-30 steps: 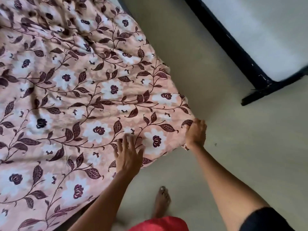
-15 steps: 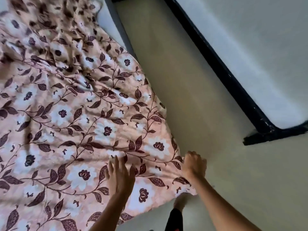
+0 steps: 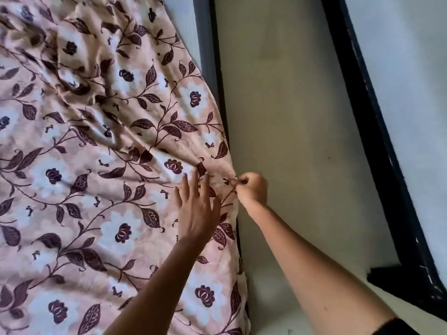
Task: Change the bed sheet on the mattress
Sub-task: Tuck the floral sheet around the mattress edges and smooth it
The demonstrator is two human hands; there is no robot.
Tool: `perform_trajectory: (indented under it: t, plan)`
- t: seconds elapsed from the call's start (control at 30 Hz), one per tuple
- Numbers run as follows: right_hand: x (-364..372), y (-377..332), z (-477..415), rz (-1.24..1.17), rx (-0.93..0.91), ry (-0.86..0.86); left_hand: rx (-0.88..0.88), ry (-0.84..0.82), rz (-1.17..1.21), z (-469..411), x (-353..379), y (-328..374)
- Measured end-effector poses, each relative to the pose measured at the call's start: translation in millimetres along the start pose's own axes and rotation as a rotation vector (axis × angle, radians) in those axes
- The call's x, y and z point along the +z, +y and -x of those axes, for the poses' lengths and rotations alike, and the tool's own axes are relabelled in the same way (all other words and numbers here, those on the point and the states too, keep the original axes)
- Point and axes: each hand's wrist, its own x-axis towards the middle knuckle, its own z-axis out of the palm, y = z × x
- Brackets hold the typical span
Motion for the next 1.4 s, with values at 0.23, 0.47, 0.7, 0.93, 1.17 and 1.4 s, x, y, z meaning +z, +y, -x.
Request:
perform_trajectory:
  t: [0.23,0.47,0.7,0.93,1.17,1.4]
  plan:
    - [-95.8,36.9,-82.9,0.511,0.031,0.189,0.071,-0.128,-0.158,-4.2,14.7,20.2]
    - [-61.1,-0.3,-127.3,0.135,-0.072,-0.122,0.017,-0.198,-0.214,-1.1,35.6,21.5]
    - [-8.3,-141.6,-181.5,-0.022,-0.243,-0.378,-0.190,-0.083,-0.085,-30.9,21.5,39.8]
    - [-53.2,-183.7,-244.9,0.056,-0.197,-0.055,-0.360,0.042,-0.070,-161.5,-32.5,44.4]
    - [-116.0,-190.3,-314.9,0.449,-0.209,-0.075,-0.407,0.037,0.006,-243.2,-70.6,50.8]
    - [-19.8,-337.9,-333.5,0.354,-0.556,-0.121,-0.373,0.031,-0.015,-369.0,-113.3,6.0]
